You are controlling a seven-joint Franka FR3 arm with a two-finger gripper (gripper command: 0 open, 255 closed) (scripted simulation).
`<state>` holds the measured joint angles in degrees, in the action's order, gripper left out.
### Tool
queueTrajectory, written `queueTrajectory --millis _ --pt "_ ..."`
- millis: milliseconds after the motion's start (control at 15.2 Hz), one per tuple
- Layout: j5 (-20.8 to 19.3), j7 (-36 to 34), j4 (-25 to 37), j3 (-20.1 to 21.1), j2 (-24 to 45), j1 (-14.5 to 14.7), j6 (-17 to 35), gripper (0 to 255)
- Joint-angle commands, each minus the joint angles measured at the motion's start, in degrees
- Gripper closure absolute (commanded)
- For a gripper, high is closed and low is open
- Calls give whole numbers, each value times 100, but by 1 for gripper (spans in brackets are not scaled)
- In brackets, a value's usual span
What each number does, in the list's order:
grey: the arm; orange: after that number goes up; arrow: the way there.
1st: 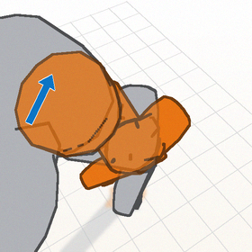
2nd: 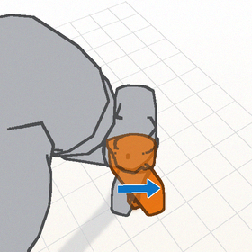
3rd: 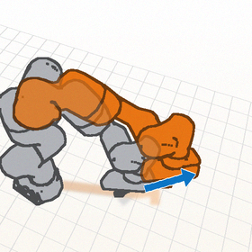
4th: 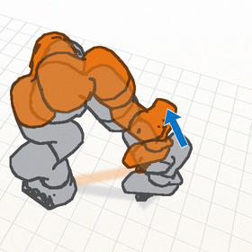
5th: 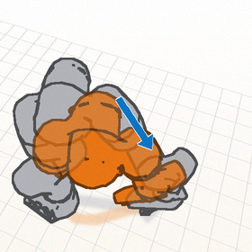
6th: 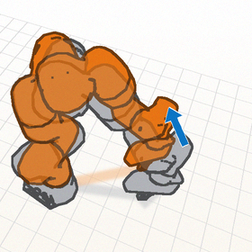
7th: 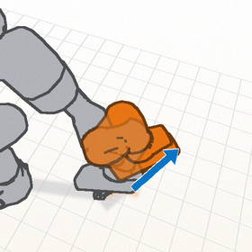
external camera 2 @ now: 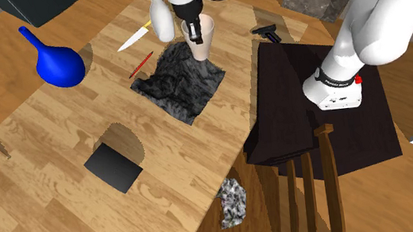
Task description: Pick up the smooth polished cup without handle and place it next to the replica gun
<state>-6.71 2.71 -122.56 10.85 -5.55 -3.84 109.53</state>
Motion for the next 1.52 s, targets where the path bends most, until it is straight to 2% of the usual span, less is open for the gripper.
queueTrajectory --millis 0,726,1452 --pt "-20 272 -261 -152 -211 -123 88 255" --pt "-356 1738 -935 -1094 -794 -830 394 255" --pt "-720 3238 -818 -2095 -650 -1553 701 255"
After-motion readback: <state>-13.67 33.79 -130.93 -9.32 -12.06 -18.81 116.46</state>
